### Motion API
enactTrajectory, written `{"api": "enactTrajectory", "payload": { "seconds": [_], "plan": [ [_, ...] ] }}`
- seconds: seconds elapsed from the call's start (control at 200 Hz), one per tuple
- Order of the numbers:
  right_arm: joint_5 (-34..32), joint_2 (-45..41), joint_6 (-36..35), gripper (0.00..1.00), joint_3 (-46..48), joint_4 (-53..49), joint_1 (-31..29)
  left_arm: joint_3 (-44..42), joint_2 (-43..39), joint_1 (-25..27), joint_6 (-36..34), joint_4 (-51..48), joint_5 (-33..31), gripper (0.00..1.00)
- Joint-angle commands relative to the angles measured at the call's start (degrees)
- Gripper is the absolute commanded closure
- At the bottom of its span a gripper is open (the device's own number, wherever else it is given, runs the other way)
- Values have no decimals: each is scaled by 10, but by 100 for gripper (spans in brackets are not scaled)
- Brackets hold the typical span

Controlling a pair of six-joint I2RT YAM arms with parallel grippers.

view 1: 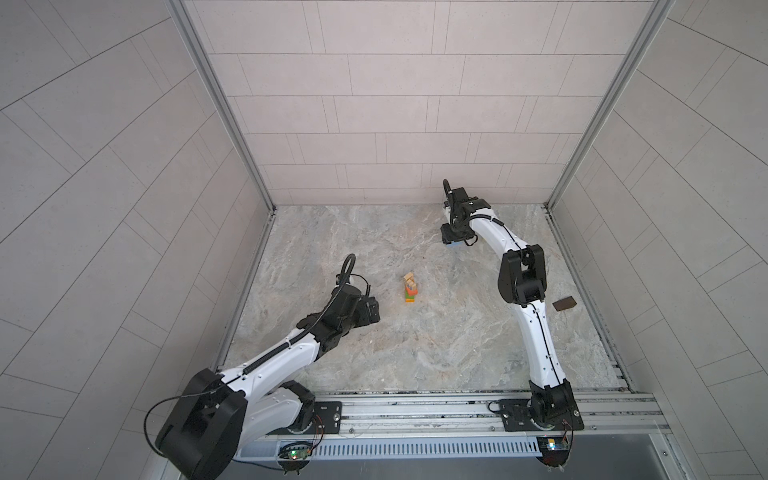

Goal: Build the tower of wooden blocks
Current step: 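Lift the light blue block and carry it toward the structure with the right gripper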

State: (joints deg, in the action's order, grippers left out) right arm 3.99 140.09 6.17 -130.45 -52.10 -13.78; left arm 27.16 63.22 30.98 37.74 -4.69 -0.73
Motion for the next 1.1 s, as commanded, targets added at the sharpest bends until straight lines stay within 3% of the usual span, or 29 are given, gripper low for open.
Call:
{"api": "enactTrajectory", "payload": {
  "seconds": [0.0, 0.645, 0.866, 1.091],
  "plan": [
    [11, -92, -6, 53, 38, -7, -3, 22, -21, 0, -8, -33, 6, 0],
    [42, -454, -8, 53, 419, 111, -54, 67, -151, 29, -21, -204, -1, 6],
    [45, -521, 34, 54, 562, 162, -65, 58, -142, 29, -25, -212, 15, 12],
    [24, -523, 69, 55, 673, 199, -83, 44, -123, 29, -24, -190, 21, 19]
  ]
}}
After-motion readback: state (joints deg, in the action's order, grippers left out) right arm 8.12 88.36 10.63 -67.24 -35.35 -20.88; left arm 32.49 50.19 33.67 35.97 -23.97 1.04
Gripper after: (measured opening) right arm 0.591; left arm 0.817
